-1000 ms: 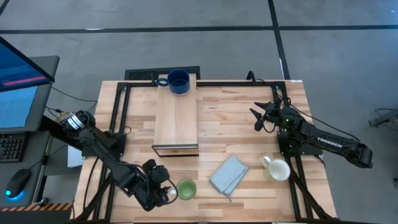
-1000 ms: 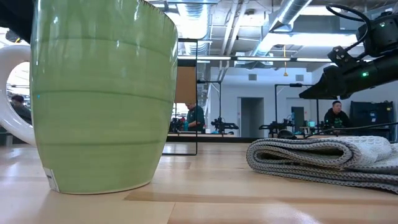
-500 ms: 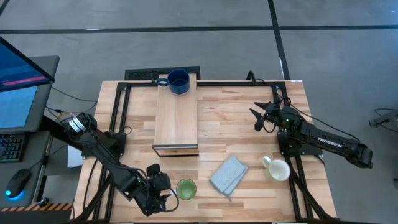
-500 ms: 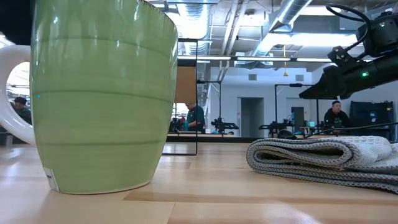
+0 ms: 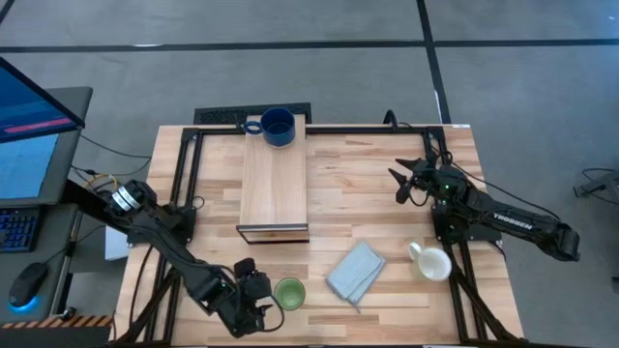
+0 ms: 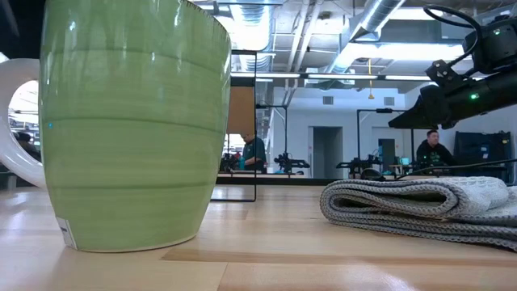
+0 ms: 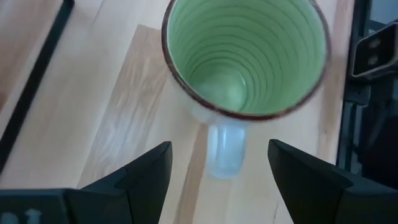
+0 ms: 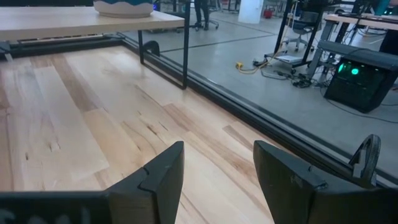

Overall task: Stack small to large cups/mugs on shelf
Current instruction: Put the white green mug on the shelf

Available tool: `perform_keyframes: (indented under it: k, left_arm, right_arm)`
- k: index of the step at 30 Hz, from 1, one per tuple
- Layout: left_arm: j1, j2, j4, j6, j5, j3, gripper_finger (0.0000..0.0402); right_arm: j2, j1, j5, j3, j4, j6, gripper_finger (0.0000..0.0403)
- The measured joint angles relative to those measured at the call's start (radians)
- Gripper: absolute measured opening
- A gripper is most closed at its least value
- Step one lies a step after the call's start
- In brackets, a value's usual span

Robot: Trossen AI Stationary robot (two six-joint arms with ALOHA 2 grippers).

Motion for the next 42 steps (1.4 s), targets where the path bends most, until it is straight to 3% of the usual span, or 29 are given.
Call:
perform_keyframes:
  k: [17, 42]
  left_arm:
    - [0.021, 0.019, 0.056, 0.000, -0.007, 0.000, 0.0257]
    - [0.030, 0.020, -0.004, -0.072, -0.002, -0.018, 0.0257]
  right_arm:
    - [0.001, 0.000, 0.000, 0.000, -0.001, 0.000, 0.0216]
    - [0.001, 0.000, 0.000, 0.000, -0.001, 0.000, 0.0216]
